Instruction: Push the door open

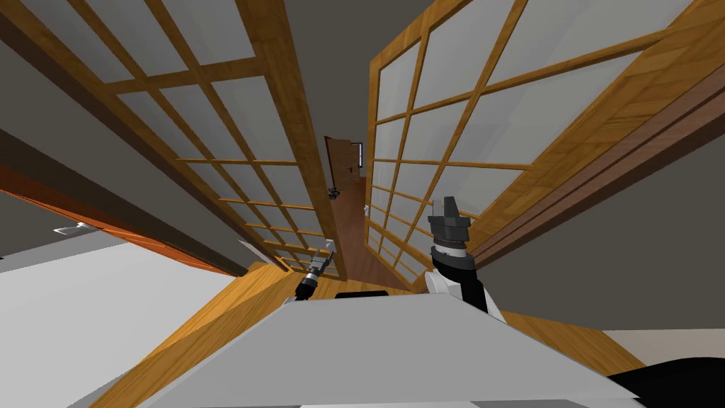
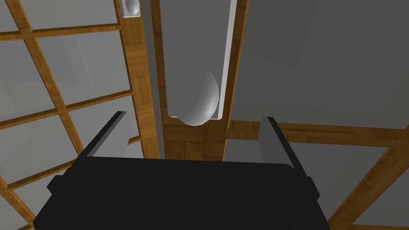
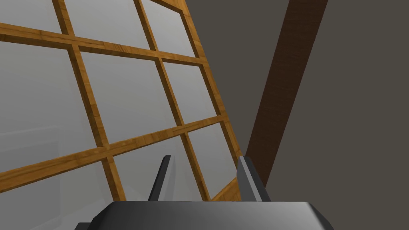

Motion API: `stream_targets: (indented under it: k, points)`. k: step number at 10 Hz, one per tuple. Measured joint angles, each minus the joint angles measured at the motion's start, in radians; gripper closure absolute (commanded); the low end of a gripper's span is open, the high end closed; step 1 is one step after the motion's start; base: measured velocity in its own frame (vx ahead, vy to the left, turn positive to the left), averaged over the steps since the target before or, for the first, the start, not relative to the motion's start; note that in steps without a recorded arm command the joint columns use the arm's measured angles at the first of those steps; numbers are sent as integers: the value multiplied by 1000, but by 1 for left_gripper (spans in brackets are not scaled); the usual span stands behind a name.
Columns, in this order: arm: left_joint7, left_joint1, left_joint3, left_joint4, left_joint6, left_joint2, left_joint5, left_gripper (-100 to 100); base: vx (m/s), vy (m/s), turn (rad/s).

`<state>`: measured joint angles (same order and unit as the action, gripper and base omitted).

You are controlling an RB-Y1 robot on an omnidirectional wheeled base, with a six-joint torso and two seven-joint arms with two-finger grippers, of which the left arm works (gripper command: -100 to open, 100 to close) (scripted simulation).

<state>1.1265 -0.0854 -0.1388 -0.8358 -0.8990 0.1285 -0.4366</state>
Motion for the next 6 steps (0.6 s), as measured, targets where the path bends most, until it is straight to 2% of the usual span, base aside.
stream_targets:
  k: [2, 3, 6]
  points:
    - [12, 11, -4, 12, 5, -10, 2, -100, 140, -6, -11]
    - [14, 12, -4, 12, 5, -11, 2, 100, -19, -4, 12]
    - [13, 13, -5, 12, 7, -9, 2, 100, -20, 4, -8]
